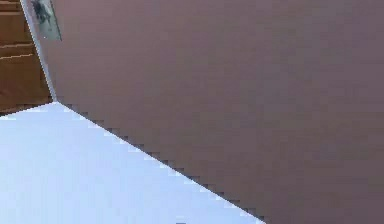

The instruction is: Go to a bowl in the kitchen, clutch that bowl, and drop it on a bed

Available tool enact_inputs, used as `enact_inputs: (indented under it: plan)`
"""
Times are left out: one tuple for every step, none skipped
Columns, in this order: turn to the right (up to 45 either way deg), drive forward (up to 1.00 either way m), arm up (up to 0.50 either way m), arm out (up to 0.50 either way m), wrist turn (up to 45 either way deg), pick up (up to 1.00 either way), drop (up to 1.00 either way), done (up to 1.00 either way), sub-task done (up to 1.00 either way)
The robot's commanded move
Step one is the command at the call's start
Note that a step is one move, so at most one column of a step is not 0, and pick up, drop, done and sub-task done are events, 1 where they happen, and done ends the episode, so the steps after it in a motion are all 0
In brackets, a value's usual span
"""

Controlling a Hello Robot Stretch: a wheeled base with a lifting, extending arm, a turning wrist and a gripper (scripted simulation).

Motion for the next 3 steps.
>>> enact_inputs:
  plan:
    - [45.0,0.00,0.00,0.00,0.0,0.00,0.00,0.00,0.00]
    - [45.0,0.00,0.00,0.00,0.0,0.00,0.00,0.00,0.00]
    - [12.0,0.00,0.00,0.00,0.0,0.00,0.00,0.00,0.00]
